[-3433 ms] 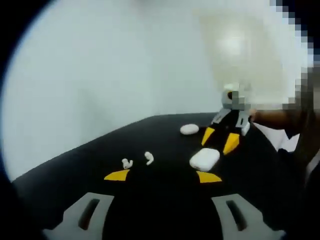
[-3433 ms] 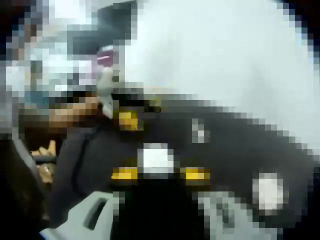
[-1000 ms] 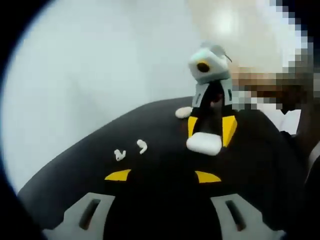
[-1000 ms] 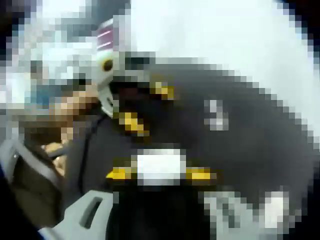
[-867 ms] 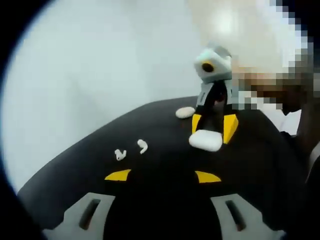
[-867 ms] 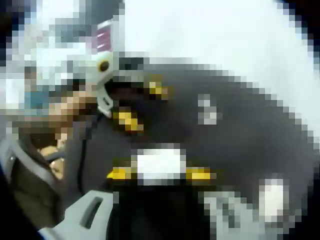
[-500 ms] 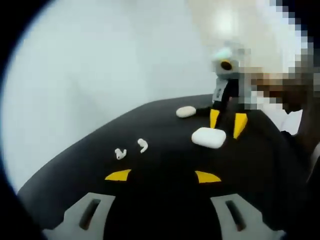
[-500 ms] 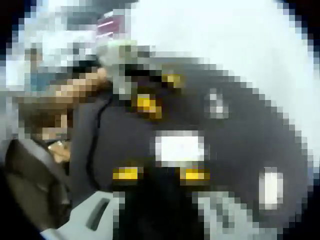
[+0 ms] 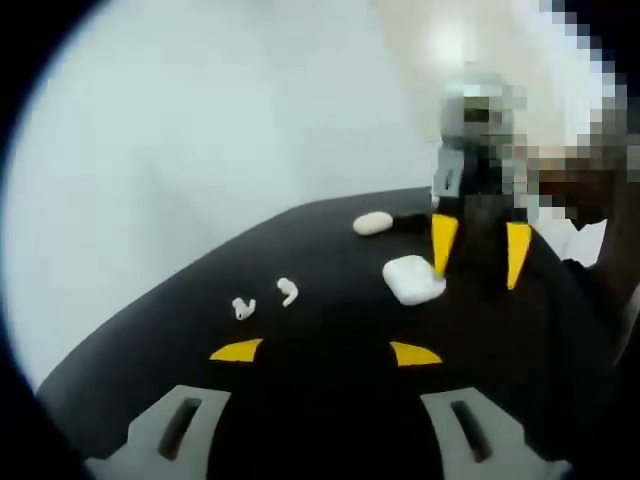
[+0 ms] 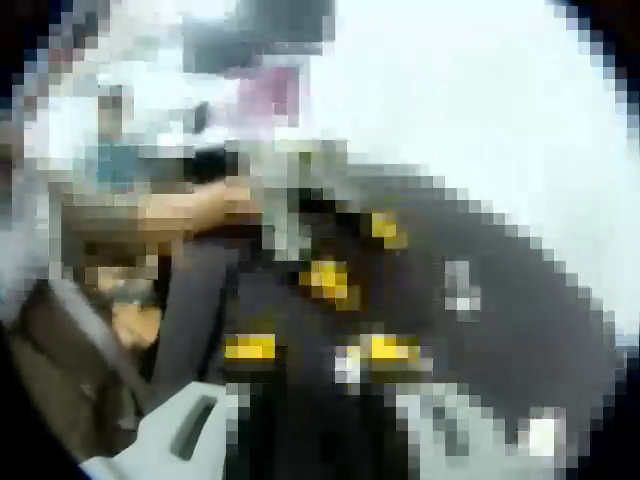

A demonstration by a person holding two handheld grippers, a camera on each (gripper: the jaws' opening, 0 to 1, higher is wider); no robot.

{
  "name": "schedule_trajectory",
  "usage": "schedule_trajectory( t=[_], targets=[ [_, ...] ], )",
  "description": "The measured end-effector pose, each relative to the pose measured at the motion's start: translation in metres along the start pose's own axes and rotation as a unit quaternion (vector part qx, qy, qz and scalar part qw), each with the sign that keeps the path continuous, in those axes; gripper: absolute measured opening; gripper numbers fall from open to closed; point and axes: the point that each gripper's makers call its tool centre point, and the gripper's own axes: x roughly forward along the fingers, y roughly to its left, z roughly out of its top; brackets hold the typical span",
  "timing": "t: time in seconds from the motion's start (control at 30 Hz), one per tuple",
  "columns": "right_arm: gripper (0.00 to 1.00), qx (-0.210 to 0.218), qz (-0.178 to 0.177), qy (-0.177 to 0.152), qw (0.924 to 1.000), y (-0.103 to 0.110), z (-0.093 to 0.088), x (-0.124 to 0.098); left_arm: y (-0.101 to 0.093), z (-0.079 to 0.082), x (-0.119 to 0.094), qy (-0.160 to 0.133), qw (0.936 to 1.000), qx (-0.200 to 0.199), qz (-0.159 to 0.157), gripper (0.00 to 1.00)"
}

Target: Pick up three earphones and place each one into its charging case using tactile feedback, ensure that each earphone is properly inserted and securely positioned inside the case.

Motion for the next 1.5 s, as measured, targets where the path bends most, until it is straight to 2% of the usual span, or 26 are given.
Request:
schedule_trajectory(
  t=[0.03,0.07,0.1,0.17,0.23,0.3,0.33,0.37,0.4,0.43,0.47,0.53,0.57,0.63,0.7,0.83,0.93,1.0,1.03,1.1,1.17,1.2,1.23,1.33,1.43,1.5],
  targets=[
    [0.32,0.034,-0.015,-0.006,0.9993,-0.013,0.0,-0.006,-0.001,0.0,0.0,0.0,1.0,0.002,0.0,0.44],
    [0.31,0.069,-0.034,0.003,0.997,-0.029,-0.007,-0.01,-0.001,0.0,0.001,0.0,1.0,0.004,-0.001,0.44],
    [0.29,0.11,-0.05,0.026,0.9923,-0.046,-0.02,-0.012,-0.002,0.001,0.001,0.0,1.0,0.005,-0.002,0.44],
    [0.2,0.167,-0.052,0.042,0.9836,-0.06,-0.032,-0.011,-0.003,0.001,0.002,0.0,0.9999,0.01,-0.004,0.43],
    [0.18,0.228,-0.029,0.041,0.9723,-0.063,-0.032,-0.006,-0.004,0.002,0.002,-0.001,0.9999,0.014,-0.005,0.43],
    [0.18,0.242,0.021,0.045,0.969,-0.053,-0.03,-0.002,-0.006,0.003,0.001,-0.002,0.9999,0.014,-0.009,0.43],
    [0.19,0.244,0.029,0.046,0.9682,-0.053,-0.03,0.0,-0.007,0.005,0.0,-0.005,0.9998,0.01,-0.014,0.44],
    [0.19,0.242,0.021,0.048,0.9687,-0.057,-0.032,0.001,-0.008,0.008,-0.002,-0.013,0.9997,0.003,-0.018,0.44],
    [0.19,0.253,0.023,0.081,0.9639,-0.054,-0.043,0.002,-0.008,0.012,-0.003,-0.023,0.9995,-0.005,-0.019,0.44],
    [0.24,0.273,0.031,0.06,0.9596,-0.049,-0.036,0.007,-0.008,0.016,-0.004,-0.035,0.9991,-0.014,-0.021,0.44],
    [0.26,0.268,0.04,0.078,0.9594,-0.044,-0.04,0.005,-0.008,0.019,-0.006,-0.043,0.9986,-0.019,-0.024,0.44],
    [0.25,0.284,0.042,0.059,0.9561,-0.043,-0.037,0.006,-0.008,0.022,-0.007,-0.049,0.9982,-0.024,-0.027,0.44],
    [0.25,0.299,0.045,0.057,0.9516,-0.04,-0.037,0.006,-0.009,0.022,-0.007,-0.049,0.9981,-0.024,-0.028,0.44],
    [0.24,0.309,0.042,0.046,0.9489,-0.039,-0.038,0.003,-0.012,0.02,-0.005,-0.045,0.9983,-0.019,-0.032,0.44],
    [0.22,0.329,0.068,0.05,0.9407,-0.031,-0.039,-0.001,-0.014,0.017,-0.004,-0.036,0.9987,-0.01,-0.033,0.44],
    [0.21,0.324,0.113,0.048,0.938,-0.003,-0.04,-0.009,-0.013,0.015,-0.004,-0.033,0.9989,-0.008,-0.031,0.44],
    [0.21,0.316,0.097,0.043,0.943,-0.01,-0.047,-0.014,-0.013,0.018,-0.004,-0.039,0.9987,-0.012,-0.032,0.44],
    [0.21,0.333,0.091,0.025,0.9381,-0.013,-0.046,-0.015,-0.015,0.018,-0.003,-0.039,0.9985,-0.013,-0.035,0.44],
    [0.22,0.332,0.085,0.02,0.9392,-0.015,-0.047,-0.016,-0.017,0.017,-0.002,-0.038,0.9985,-0.012,-0.038,0.44],
    [0.23,0.295,0.06,-0.009,0.9535,-0.029,-0.045,-0.015,-0.022,0.016,0.0,-0.034,0.9984,-0.001,-0.046,0.43],
    [0.27,0.226,0.058,-0.028,0.9719,-0.025,-0.043,-0.01,-0.028,0.017,0.001,-0.035,0.9977,0.009,-0.058,0.43],
    [0.32,0.191,0.054,-0.04,0.9792,-0.025,-0.041,-0.008,-0.032,0.018,0.001,-0.037,0.9972,0.011,-0.064,0.43],
    [0.34,0.171,0.05,-0.047,0.9828,-0.024,-0.04,-0.006,-0.036,0.02,0.001,-0.041,0.9965,0.012,-0.073,0.43],
    [0.37,0.116,0.068,-0.043,0.9899,-0.016,-0.039,0.002,-0.043,0.021,0.001,-0.041,0.995,0.017,-0.089,0.43],
    [0.37,0.106,0.072,-0.044,0.9907,-0.011,-0.038,0.01,-0.047,0.019,0.0,-0.038,0.9942,0.015,-0.099,0.43],
    [0.36,0.107,0.076,-0.044,0.9904,-0.012,-0.035,0.013,-0.053,0.018,-0.001,-0.037,0.9922,0.011,-0.119,0.43]
  ],
)
